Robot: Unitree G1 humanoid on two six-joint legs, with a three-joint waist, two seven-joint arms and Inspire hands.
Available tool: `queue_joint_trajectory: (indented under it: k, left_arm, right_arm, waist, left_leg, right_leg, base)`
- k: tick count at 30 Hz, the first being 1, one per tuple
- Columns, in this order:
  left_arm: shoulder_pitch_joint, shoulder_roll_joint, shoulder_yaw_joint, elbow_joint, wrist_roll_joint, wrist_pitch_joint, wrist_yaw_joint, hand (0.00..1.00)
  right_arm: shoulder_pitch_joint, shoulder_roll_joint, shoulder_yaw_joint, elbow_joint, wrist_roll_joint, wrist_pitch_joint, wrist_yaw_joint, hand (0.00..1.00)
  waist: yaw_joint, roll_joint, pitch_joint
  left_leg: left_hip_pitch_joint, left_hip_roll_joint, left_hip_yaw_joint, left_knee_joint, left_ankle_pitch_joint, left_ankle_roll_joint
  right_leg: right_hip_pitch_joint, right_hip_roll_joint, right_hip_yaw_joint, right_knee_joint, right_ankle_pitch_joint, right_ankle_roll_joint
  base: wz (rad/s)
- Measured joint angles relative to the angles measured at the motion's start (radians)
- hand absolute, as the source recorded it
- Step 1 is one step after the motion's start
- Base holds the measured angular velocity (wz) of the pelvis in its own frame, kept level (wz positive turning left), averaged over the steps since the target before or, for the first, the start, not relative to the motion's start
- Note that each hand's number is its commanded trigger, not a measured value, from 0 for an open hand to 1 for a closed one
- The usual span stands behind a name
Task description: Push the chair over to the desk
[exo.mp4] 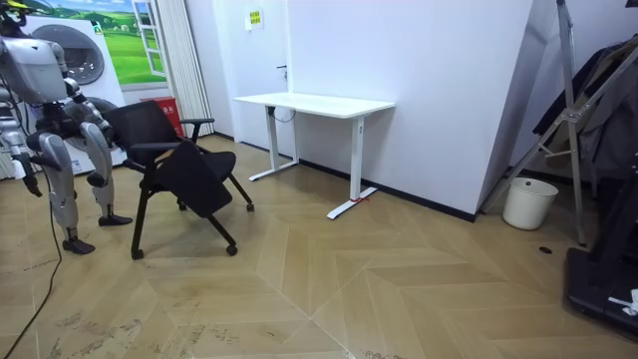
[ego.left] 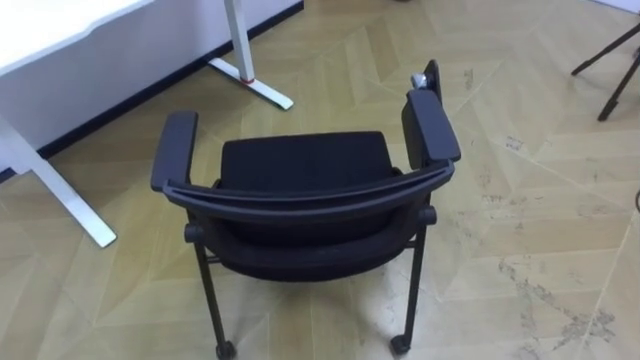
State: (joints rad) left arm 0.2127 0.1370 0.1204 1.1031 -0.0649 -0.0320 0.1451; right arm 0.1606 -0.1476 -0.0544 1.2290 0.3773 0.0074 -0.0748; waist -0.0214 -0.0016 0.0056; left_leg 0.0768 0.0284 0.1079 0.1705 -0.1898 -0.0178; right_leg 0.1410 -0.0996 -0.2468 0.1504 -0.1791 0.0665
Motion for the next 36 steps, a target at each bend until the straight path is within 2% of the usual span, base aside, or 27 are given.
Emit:
queue_joint_trajectory:
  k: [5,8,11,14,16,19,21,24,28,31,32,36]
  left_arm:
    - [-0.017,0.026,0.104,-0.078,0.229,0.016,0.138,0.0]
    - [-0.025,0.059,0.108,-0.192,0.314,0.021,0.214,0.0]
    - [-0.073,0.093,0.108,-0.224,0.393,0.018,0.28,0.0]
    - [-0.081,0.103,0.112,-0.308,0.489,0.023,0.32,0.0]
    - [-0.081,0.104,0.112,-0.375,0.558,0.028,0.326,0.0]
    - [-0.087,0.109,0.112,-0.52,0.697,0.029,0.327,0.0]
    - [-0.098,0.112,0.11,-0.582,0.747,0.027,0.328,0.0]
    - [-0.126,0.114,0.086,-0.615,0.809,0.033,0.331,0.0]
    - [-0.128,0.113,0.005,-0.628,0.911,0.048,0.325,0.0]
    - [-0.128,0.105,-0.035,-0.692,0.973,0.051,0.321,0.0]
    - [-0.128,0.106,-0.053,-0.712,0.976,0.051,0.321,0.0]
    - [-0.128,0.106,-0.111,-0.744,1.003,0.053,0.321,0.0]
  right_arm:
    - [0.002,-0.01,-0.068,0.003,-0.058,0.009,-0.013,0.0]
    - [0.001,-0.022,-0.086,0.003,-0.096,0.009,-0.017,0.0]
    - [-0.003,-0.04,-0.086,0.002,-0.11,0.009,-0.014,0.0]
    - [0.0,-0.049,-0.094,-0.007,-0.114,0.009,-0.008,0.0]
    - [0.001,-0.049,-0.096,-0.009,-0.125,0.009,-0.002,0.0]
    - [0.004,-0.048,-0.097,-0.009,-0.12,0.008,0.012,0.0]
    - [-0.006,-0.048,-0.096,-0.01,-0.121,0.007,0.017,0.0]
    - [-0.017,-0.048,-0.096,-0.007,-0.12,0.005,0.033,0.0]
    - [-0.026,-0.047,-0.087,-0.007,-0.103,0.003,0.035,0.0]
    - [-0.02,-0.045,-0.085,-0.005,-0.095,0.003,0.046,0.0]
    - [-0.023,-0.046,-0.082,-0.003,-0.088,0.003,0.049,0.0]
    - [-0.034,-0.044,-0.075,0.014,-0.085,0.002,0.056,0.0]
  waist:
    - [-0.005,0.016,-0.0034]
    - [-0.009,0.027,-0.0042]
    - [-0.014,0.047,-0.003]
    - [-0.025,0.066,-0.0069]
    - [-0.026,0.078,-0.0055]
    - [-0.027,0.079,-0.0051]
    - [-0.027,0.08,-0.0054]
    - [-0.043,0.079,-0.0051]
    - [-0.057,0.078,-0.0044]
    - [-0.057,0.071,-0.0004]
    - [-0.057,0.062,0.0025]
    - [-0.065,0.058,-0.0014]
  left_leg:
    - [0.006,0.0,0.0,0.001,0.0,0.0]
    - [0.006,0.0,-0.001,0.0,0.0,0.0]
    - [0.007,0.0,-0.002,-0.001,0.0,0.0]
    - [0.005,0.0,0.0,-0.001,0.0,0.0]
    - [0.004,0.0,0.004,-0.003,0.0,0.0]
    - [0.004,-0.001,0.001,-0.004,0.0,0.0]
    - [0.005,-0.002,0.001,-0.004,0.0,0.0]
    - [0.006,-0.003,-0.001,-0.004,0.001,0.001]
    - [0.006,-0.003,-0.001,-0.003,0.0,0.001]
    - [0.005,-0.002,0.0,-0.002,0.0,0.001]
    - [0.005,-0.003,0.001,-0.002,0.0,0.001]
    - [0.005,-0.002,0.005,-0.003,0.0,0.001]
  right_leg:
    - [0.007,0.0,0.0,0.002,0.001,-0.001]
    - [0.009,0.0,-0.001,0.002,0.001,-0.002]
    - [0.009,0.0,-0.001,0.002,0.001,-0.002]
    - [0.004,0.0,0.001,0.001,0.001,-0.002]
    - [0.0,0.0,0.004,0.0,0.001,-0.002]
    - [0.002,-0.001,0.0,-0.001,0.001,-0.001]
    - [0.002,-0.001,0.001,-0.001,0.001,-0.001]
    - [0.005,-0.002,0.002,-0.001,0.0,-0.001]
    - [0.006,-0.002,0.01,-0.002,0.0,-0.001]
    - [0.005,-0.001,0.013,-0.002,0.0,-0.001]
    - [0.005,-0.001,0.015,-0.002,0.0,-0.001]
    - [0.003,-0.001,0.022,-0.002,0.0,-0.001]
  base:
    - [0.0]
    - [0.0]
    - [0.0]
    - [-0.02]
    - [-0.03]
    - [0.01]
    - [0.0]
    - [0.0]
    - [0.0]
    - [0.0]
    - [0.0]
    - [-0.03]
